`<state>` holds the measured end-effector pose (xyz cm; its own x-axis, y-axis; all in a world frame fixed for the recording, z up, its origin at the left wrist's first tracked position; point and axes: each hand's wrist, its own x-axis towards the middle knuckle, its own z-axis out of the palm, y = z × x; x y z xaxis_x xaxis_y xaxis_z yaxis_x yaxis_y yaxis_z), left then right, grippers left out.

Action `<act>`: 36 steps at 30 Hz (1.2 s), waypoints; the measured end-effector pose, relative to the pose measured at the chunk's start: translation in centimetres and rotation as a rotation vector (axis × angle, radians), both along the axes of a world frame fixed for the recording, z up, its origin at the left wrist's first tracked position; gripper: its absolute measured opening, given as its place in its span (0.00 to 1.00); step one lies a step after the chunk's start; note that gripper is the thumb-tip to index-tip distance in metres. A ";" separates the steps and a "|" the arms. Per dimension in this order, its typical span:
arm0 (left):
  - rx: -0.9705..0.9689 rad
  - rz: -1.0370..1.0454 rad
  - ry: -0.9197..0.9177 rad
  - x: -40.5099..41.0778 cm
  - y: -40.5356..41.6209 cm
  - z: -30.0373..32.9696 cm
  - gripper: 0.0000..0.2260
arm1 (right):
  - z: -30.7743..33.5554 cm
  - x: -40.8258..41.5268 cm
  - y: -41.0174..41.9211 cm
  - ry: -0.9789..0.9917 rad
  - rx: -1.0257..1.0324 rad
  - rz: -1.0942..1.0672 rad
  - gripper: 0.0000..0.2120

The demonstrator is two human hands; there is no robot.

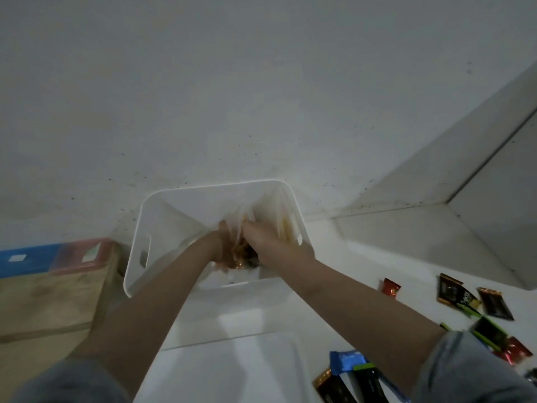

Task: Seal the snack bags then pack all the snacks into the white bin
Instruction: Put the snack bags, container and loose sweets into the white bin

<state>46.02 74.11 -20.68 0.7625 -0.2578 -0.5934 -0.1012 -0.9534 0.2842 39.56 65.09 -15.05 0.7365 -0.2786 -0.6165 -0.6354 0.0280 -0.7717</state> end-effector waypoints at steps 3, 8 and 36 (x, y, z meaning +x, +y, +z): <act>0.051 -0.026 0.009 -1.6 -0.3 1.4 0.53 | 2.0 -2.2 -0.9 -0.016 0.048 0.050 0.07; -0.066 0.019 -0.199 -7.1 -3.1 6.5 0.39 | 5.1 -7.9 -4.1 -0.160 0.030 -0.069 0.08; -0.500 0.499 0.630 -52.7 -40.6 -8.4 0.13 | -15.2 -52.5 -50.9 0.198 -0.337 -0.726 0.16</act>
<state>-6.72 33.49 -29.11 0.4302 -0.3247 -0.8423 0.5967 -0.5979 0.5352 -12.97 14.22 -30.29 0.1879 -0.8369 -0.5141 -0.6737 0.2711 -0.6875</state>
